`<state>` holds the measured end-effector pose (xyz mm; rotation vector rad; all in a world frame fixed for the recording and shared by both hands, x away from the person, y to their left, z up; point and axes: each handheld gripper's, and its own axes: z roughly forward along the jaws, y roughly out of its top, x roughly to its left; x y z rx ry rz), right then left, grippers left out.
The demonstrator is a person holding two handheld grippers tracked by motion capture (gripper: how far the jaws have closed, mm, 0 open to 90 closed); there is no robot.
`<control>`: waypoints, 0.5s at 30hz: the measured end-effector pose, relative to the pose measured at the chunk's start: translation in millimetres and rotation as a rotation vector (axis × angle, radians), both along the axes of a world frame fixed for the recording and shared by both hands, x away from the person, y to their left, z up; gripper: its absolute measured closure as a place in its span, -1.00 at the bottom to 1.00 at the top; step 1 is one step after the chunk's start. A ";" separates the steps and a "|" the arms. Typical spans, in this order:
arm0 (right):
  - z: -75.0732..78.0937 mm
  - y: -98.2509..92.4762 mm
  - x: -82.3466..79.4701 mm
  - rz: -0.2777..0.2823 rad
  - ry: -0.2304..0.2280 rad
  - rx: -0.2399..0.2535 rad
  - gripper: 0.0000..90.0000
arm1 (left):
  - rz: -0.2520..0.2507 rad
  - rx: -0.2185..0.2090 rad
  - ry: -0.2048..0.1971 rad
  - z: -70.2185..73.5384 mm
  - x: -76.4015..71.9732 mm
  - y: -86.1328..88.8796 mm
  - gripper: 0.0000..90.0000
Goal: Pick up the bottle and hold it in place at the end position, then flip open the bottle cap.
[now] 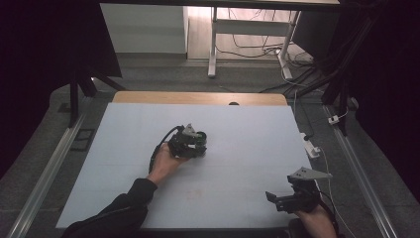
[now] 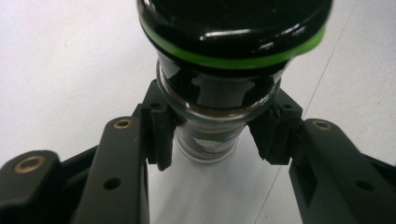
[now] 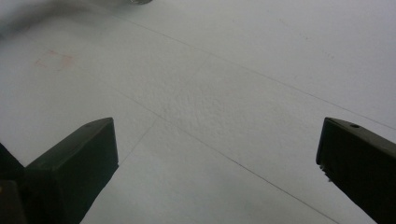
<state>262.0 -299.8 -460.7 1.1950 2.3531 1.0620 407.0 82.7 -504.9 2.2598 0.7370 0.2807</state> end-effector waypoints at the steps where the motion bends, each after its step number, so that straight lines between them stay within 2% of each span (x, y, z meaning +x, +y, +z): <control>1: 0.1 0.1 -0.1 0.000 -0.002 -0.001 -1.00 | 0.000 0.000 0.000 -0.1 0.0 0.0 0.18; 15: 1.9 1.1 -1.1 0.019 -0.005 0.014 -1.00 | -0.003 -0.012 -0.006 -1.6 -0.2 0.6 0.18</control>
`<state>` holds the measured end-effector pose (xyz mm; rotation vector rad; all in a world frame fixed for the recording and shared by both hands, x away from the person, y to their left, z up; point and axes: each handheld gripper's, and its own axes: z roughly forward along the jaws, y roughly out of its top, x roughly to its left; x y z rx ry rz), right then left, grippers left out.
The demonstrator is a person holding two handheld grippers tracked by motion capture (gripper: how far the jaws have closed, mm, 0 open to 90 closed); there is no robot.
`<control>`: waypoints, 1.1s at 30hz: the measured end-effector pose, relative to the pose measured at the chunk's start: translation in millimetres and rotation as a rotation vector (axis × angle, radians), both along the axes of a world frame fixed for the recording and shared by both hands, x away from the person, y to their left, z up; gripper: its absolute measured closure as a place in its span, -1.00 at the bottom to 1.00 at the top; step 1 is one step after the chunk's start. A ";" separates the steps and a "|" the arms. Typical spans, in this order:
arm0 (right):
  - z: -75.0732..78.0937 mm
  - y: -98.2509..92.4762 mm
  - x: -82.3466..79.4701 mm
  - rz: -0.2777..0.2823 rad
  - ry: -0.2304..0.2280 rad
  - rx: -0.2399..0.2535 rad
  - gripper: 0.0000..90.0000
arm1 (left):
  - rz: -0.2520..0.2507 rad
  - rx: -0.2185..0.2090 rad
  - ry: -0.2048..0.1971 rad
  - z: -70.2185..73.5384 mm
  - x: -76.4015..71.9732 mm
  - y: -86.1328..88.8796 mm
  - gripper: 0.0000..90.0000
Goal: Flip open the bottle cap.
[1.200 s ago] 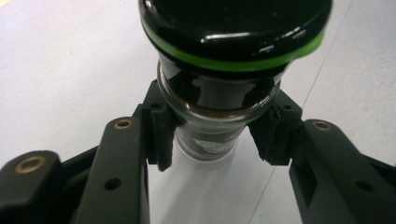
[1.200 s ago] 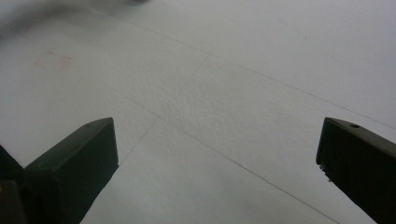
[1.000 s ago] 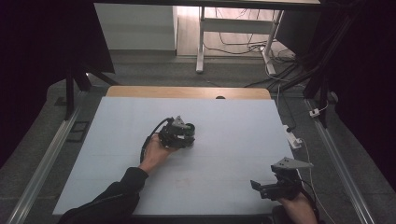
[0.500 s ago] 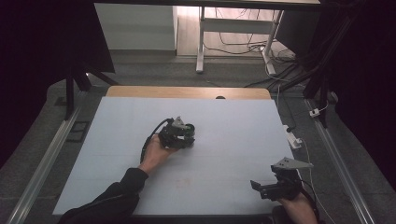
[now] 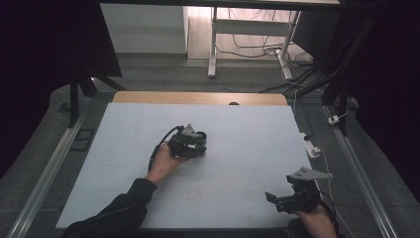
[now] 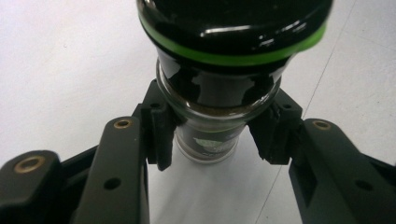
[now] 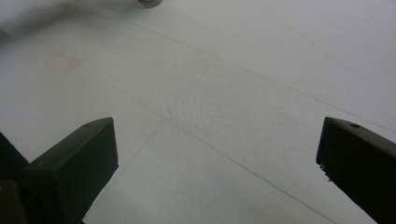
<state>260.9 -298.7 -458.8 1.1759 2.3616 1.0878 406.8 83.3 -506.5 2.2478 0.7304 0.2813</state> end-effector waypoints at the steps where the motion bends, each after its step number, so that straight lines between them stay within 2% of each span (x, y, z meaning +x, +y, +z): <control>1: 0.4 0.5 -0.1 0.004 -0.001 0.000 -1.00 | -0.001 -0.001 -0.001 -0.2 0.0 0.1 0.18; 10: 5.6 6.8 0.9 0.031 -0.013 0.051 -1.00 | -0.008 -0.009 -0.011 -1.7 -0.4 1.3 0.18; 14: 7.4 11.9 2.7 0.053 -0.025 0.051 -1.00 | -0.004 -0.009 -0.009 -1.6 -0.5 1.1 0.19; 24: 13.7 31.1 9.8 0.116 -0.056 0.096 -1.00 | 0.001 -0.011 -0.007 -1.9 -0.7 1.1 0.19; 33: 17.2 49.2 21.6 0.172 -0.052 0.116 -1.00 | 0.005 -0.005 -0.002 -1.2 -0.8 0.2 0.19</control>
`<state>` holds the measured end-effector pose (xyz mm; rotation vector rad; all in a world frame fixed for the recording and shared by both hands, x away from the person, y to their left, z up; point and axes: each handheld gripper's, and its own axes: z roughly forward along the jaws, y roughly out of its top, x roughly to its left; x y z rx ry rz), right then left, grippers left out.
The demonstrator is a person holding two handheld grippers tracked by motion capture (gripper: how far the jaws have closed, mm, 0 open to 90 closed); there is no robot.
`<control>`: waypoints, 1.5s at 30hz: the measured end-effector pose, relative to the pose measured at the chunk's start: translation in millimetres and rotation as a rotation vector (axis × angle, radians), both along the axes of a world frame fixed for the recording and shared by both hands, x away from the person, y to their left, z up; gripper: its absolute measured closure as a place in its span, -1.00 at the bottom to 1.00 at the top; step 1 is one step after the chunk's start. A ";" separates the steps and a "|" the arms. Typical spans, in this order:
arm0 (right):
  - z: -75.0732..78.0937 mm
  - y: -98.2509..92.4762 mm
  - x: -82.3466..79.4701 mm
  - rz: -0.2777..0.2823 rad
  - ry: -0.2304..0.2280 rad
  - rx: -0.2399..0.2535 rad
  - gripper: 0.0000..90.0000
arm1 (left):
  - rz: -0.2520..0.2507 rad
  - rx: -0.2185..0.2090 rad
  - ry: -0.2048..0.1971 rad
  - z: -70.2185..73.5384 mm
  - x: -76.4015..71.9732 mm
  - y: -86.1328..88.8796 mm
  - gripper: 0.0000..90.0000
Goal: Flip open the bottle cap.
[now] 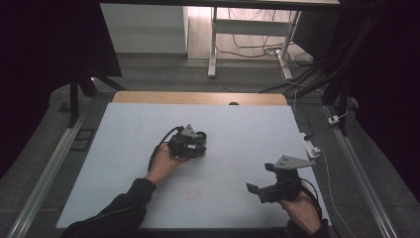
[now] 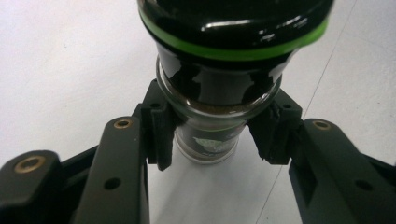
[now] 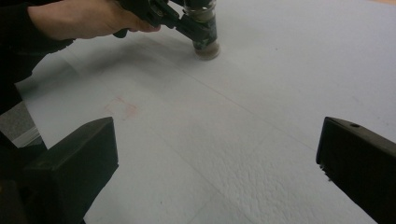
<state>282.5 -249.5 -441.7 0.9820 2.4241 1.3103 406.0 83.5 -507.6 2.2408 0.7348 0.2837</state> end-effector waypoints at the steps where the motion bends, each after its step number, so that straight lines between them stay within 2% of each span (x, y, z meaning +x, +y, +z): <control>1: 0.0 0.0 0.0 0.000 0.000 0.000 -1.00 | 0.001 0.002 0.001 0.2 0.0 -0.2 0.19; 11: 7.8 27.7 19.2 0.045 -0.017 0.005 -1.00 | 0.007 0.012 0.006 1.2 -0.3 -1.2 0.19; 18: 9.8 42.1 30.5 0.065 -0.003 -0.002 -1.00 | 0.007 0.015 0.007 1.3 -0.2 -1.3 0.19; 30: 3.7 74.0 53.9 0.101 -0.001 -0.057 -1.00 | 0.007 0.018 0.007 1.5 -0.3 -1.6 0.19; 45: -1.5 106.5 77.0 0.122 0.026 -0.090 -1.00 | 0.007 0.022 0.009 1.7 -0.3 -2.0 0.19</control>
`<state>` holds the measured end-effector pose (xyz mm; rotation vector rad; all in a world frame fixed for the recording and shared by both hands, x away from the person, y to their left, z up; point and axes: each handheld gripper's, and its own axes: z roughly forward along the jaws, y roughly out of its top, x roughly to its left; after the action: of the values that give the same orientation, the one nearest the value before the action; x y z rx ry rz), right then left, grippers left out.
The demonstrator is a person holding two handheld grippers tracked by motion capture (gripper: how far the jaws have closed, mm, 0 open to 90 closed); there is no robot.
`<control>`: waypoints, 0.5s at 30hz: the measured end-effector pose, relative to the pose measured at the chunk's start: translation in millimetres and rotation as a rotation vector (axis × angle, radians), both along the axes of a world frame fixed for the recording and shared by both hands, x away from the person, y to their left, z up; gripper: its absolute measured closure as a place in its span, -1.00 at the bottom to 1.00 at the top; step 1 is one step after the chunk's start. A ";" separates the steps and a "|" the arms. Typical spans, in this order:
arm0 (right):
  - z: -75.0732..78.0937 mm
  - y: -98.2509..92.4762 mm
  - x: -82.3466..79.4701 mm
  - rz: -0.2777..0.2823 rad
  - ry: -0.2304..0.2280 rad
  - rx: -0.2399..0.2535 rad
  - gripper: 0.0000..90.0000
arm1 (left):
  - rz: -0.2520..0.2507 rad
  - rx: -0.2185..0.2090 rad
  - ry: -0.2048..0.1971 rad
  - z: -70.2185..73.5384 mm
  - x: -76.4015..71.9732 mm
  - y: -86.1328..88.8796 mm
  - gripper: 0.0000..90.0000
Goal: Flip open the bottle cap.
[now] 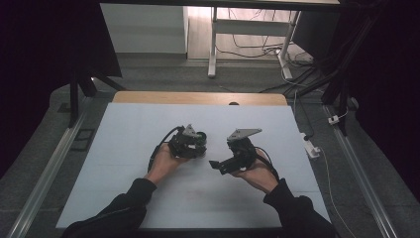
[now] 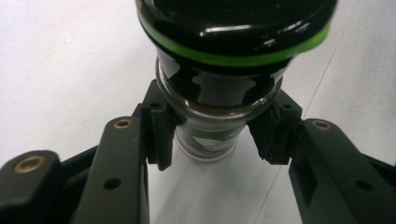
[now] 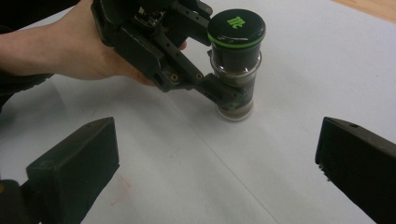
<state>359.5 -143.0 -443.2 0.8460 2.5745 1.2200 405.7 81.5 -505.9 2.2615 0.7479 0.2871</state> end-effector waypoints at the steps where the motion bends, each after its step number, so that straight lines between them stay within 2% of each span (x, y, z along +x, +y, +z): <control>1: -0.4 2.1 1.3 -0.001 0.000 -0.003 -1.00 | 0.000 0.000 0.000 0.0 0.0 0.0 0.19; 9: -6.3 15.2 15.0 0.002 -0.009 -0.025 -0.97 | 0.001 0.001 0.002 0.2 0.0 -0.2 0.19; 13: -8.0 16.5 20.5 0.016 -0.009 -0.007 -0.76 | 0.002 0.001 0.003 0.2 0.0 -0.3 0.19; 15: -7.5 16.8 21.8 0.028 -0.007 0.003 -0.55 | 0.001 0.001 0.004 0.2 0.1 -0.3 0.19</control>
<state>381.3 -126.3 -450.7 0.8072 2.5890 1.2320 405.8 81.3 -505.7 2.2633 0.7513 0.2835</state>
